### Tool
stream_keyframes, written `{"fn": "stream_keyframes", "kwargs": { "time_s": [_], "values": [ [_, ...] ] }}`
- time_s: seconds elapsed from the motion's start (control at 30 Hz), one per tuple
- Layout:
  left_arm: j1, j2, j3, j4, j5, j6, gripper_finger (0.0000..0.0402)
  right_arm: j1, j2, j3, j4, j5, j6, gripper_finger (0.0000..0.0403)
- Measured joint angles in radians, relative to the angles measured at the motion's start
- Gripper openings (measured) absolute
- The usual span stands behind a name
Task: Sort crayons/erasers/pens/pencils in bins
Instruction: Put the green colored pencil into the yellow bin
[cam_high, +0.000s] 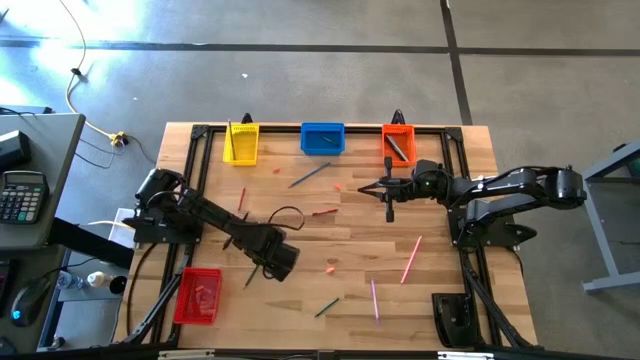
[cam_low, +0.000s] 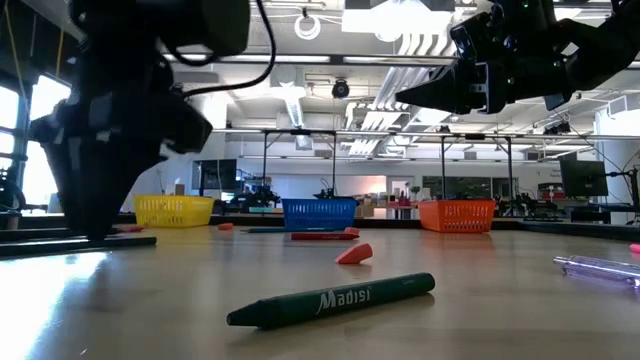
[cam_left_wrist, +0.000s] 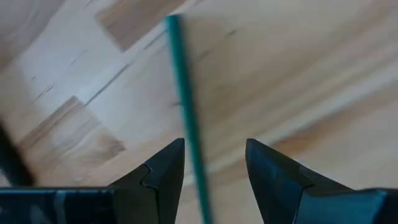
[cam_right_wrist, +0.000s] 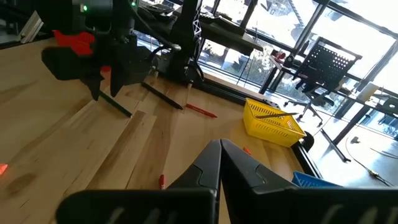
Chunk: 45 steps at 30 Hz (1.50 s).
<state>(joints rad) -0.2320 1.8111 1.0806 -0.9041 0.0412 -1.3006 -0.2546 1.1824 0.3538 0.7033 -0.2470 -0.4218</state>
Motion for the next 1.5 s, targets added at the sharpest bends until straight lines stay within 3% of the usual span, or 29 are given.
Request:
{"fn": "stream_keyframes", "kwargs": {
  "time_s": [0.2,0.67,0.93,1.5],
  "values": [
    [-0.006,-0.008,-0.083,0.075,0.017,-0.07,0.0139,0.0,0.0,0.0,0.0,0.0,0.002,0.0],
    [-0.005,-0.001,-0.071,0.128,0.088,0.047,0.001,0.0,0.0,0.0,0.001,0.0,0.002,0.0],
    [-0.007,0.008,-0.012,0.086,0.062,0.059,0.0005,0.0,0.0,0.0,0.001,0.0,0.002,0.0],
    [-0.003,-0.005,-0.01,0.075,0.02,0.074,0.0005,0.0,0.0,0.0,0.0,0.0,0.002,0.0]
  ]
}}
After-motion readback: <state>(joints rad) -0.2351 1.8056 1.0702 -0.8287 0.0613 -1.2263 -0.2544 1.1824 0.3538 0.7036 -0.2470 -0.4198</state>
